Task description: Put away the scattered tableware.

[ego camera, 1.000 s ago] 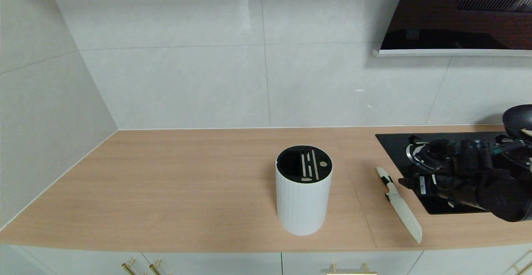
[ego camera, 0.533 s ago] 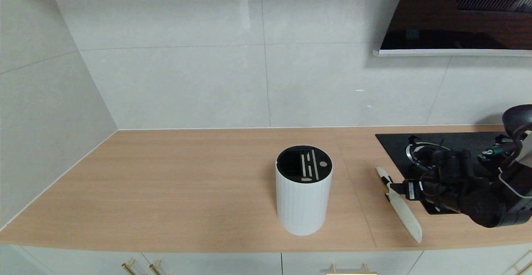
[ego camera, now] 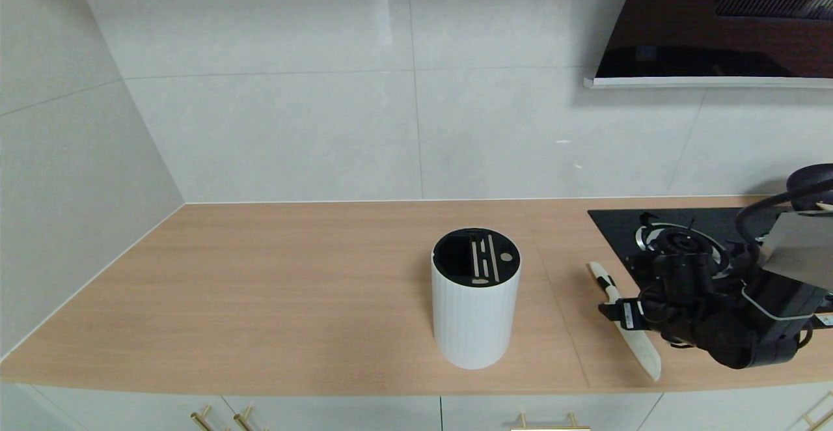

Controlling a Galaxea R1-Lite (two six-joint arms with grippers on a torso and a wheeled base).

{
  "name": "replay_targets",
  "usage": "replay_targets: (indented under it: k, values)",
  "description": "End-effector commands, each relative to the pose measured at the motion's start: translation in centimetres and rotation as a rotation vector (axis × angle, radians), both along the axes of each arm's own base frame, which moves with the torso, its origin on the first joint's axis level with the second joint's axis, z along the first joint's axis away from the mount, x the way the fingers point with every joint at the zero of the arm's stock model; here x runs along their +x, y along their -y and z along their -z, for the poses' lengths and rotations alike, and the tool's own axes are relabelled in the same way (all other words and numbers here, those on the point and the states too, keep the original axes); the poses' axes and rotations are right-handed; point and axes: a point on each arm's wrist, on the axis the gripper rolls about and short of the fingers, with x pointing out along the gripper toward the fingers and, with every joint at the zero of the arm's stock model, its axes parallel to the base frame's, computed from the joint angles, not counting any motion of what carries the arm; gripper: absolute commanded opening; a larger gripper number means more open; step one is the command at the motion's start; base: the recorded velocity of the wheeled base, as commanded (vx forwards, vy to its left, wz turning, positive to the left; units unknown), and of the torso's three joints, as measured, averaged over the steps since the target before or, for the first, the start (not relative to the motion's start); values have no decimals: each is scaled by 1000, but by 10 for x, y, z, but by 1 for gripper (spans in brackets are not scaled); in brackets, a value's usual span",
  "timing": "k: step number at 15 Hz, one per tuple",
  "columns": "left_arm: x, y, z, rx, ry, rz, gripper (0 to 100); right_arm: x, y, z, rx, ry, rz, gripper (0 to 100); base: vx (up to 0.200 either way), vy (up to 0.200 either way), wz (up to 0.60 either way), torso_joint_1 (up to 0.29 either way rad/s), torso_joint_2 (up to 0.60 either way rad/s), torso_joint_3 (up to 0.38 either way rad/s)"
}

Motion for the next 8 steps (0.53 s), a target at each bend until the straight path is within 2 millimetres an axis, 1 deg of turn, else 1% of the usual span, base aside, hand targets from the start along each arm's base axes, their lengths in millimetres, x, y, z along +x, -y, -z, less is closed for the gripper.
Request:
replay_targets:
  k: [1, 8]
  values:
    - [0, 0, 0, 0, -2, -1, 100, 1, 0, 11, -2, -26, 0, 100, 0, 0, 0, 0, 0, 0]
    - [0, 0, 0, 0, 0, -1, 100, 5, -1, 23, -1, -20, -2, 100, 0, 0, 0, 0, 0, 0]
